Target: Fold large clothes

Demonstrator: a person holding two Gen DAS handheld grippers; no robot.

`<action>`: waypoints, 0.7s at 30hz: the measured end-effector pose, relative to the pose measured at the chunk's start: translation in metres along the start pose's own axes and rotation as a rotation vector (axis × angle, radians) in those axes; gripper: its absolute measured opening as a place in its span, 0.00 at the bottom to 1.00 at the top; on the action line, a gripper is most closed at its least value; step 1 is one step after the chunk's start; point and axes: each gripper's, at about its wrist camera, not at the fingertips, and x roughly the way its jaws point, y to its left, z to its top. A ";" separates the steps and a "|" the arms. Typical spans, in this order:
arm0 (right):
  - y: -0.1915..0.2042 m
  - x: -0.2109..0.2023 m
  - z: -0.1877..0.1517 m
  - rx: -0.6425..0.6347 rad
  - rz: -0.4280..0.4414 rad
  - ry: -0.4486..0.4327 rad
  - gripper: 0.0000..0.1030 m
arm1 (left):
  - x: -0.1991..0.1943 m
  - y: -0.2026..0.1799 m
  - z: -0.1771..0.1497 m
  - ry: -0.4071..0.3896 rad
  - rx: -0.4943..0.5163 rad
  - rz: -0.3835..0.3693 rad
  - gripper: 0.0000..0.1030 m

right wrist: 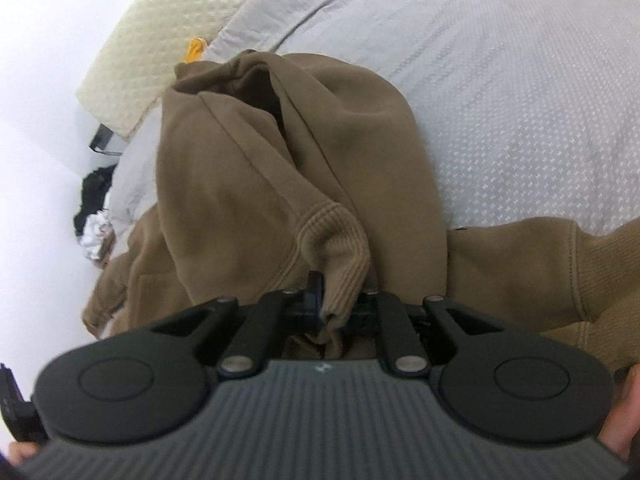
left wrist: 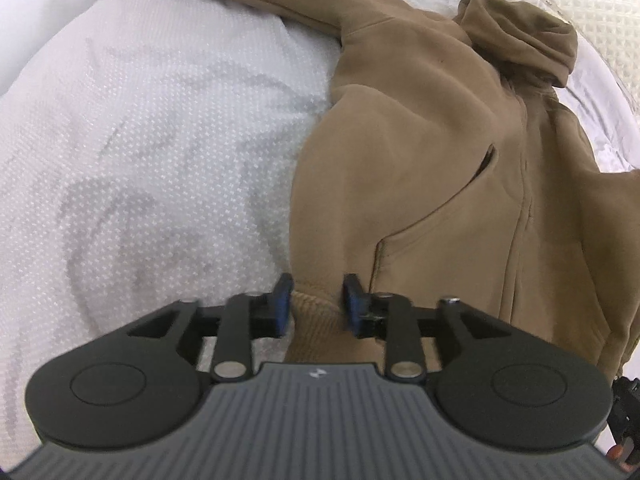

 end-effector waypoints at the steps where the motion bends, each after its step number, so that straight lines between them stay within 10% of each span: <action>1: 0.000 -0.002 0.000 0.004 0.007 -0.002 0.12 | -0.002 -0.004 -0.001 0.008 0.017 0.003 0.60; 6: 0.006 -0.009 0.002 -0.009 0.024 -0.022 0.23 | -0.022 -0.018 -0.018 0.036 0.079 -0.028 0.70; 11: 0.004 -0.015 0.005 0.033 0.110 -0.039 0.72 | -0.055 -0.045 -0.030 -0.066 0.171 -0.026 0.70; 21: 0.005 -0.024 0.010 0.040 0.168 -0.059 0.76 | -0.093 -0.121 -0.040 -0.265 0.354 -0.116 0.70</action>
